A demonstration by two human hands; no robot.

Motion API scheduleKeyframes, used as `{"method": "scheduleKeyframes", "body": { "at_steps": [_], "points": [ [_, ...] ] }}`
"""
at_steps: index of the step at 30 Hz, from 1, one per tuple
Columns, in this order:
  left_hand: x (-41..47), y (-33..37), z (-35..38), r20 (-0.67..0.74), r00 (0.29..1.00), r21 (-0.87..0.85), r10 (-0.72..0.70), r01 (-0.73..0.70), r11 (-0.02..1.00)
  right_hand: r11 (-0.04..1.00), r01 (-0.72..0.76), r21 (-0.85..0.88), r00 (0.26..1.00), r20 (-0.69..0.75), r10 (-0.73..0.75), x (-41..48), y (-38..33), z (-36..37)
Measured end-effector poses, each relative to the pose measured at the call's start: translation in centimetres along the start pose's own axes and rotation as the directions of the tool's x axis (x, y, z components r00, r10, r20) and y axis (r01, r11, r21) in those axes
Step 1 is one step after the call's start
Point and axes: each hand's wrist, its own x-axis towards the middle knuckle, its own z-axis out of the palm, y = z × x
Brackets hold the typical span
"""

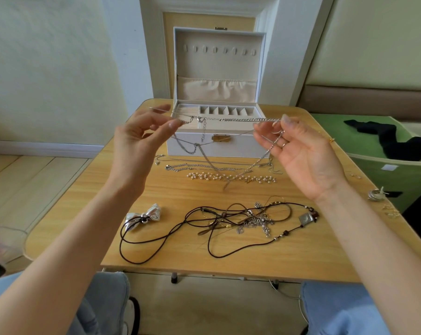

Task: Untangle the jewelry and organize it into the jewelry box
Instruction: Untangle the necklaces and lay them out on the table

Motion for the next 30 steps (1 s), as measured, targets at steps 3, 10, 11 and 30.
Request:
{"method": "scheduleKeyframes", "body": {
  "at_steps": [3, 10, 11, 30],
  "points": [
    [-0.1, -0.01, 0.0, -0.05, 0.999, 0.024, 0.004, -0.003, 1.0, 1.0, -0.006, -0.015, 0.999, 0.034, 0.006, -0.1, 0.04, 0.18],
    [-0.31, -0.25, -0.03, -0.16, 0.986, 0.218, 0.05, -0.014, 0.976, 1.0, -0.016, -0.005, 0.998, 0.055, 0.016, -0.21, 0.1, 0.37],
    [-0.36, -0.31, -0.03, -0.173, 0.983, 0.266, 0.069, -0.021, 0.964, 1.0, -0.017, -0.004, 0.998, 0.055, 0.017, -0.23, 0.08, 0.37],
    [-0.35, 0.37, 0.28, 0.045, 0.985, -0.439, -0.164, 0.167, 0.883, 0.999, -0.013, -0.038, 1.0, -0.006, 0.013, -0.42, -0.08, 0.66]
  ]
}}
